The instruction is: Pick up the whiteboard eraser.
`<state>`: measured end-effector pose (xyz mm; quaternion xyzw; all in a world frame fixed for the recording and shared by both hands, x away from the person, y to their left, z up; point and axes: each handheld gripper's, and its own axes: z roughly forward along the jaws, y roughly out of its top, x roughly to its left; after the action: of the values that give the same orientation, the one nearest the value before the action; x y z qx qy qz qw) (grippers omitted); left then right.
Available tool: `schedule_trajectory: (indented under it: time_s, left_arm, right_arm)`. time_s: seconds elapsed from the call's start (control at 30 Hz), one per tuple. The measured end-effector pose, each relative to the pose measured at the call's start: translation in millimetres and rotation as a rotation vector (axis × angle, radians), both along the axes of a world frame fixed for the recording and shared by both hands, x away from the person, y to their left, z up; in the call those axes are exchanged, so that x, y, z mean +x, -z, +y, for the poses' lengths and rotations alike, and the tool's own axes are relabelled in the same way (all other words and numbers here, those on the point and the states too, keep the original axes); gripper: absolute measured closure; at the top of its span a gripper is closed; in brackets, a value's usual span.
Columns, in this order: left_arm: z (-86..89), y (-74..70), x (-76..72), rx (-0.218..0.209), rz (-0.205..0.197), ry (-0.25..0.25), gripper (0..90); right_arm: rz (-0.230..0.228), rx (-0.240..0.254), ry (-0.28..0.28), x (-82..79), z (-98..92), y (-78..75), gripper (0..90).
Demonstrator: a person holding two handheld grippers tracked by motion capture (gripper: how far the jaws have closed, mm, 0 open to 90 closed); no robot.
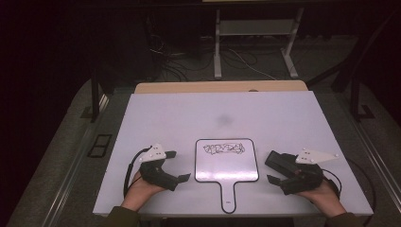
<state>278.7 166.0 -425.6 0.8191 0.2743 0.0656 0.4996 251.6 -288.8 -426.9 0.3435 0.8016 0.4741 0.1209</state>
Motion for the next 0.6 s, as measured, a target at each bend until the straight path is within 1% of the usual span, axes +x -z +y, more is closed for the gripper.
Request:
schedule_trajectory:
  time_s: [0.03,0.13,0.27,0.37,0.4,0.5,0.6]
  left_arm:
    - [0.1,0.2,-0.2,0.006,0.000,0.004,0.0]
    - [-0.5,0.3,-1.3,0.002,-0.004,0.006,0.0]
    - [-0.6,0.8,-1.5,0.009,-0.005,0.010,0.0]
    - [-0.8,1.9,-0.9,0.008,0.000,0.009,0.0]
    - [-0.6,1.8,-0.7,0.003,0.000,0.007,0.0]
    - [-0.2,1.0,-0.5,-0.010,-0.001,-0.002,0.0]
    - [-0.3,1.3,-0.8,-0.008,0.000,0.000,0.0]
  right_arm:
    - [0.001,-0.001,0.001,0.1,-0.1,-0.4,0.0]
    - [-0.001,-0.003,-0.002,0.5,-0.3,-0.4,0.0]
    - [0.009,-0.005,-0.010,0.8,-1.0,-0.5,0.0]
    - [0.007,-0.009,-0.010,1.5,-1.7,-0.7,0.0]
    - [0.008,0.000,-0.013,2.1,-2.6,-1.2,0.0]
    - [0.007,0.003,-0.015,2.5,-3.2,-1.8,0.0]
    - [0.010,0.007,-0.022,2.2,-3.7,-2.2,0.0]
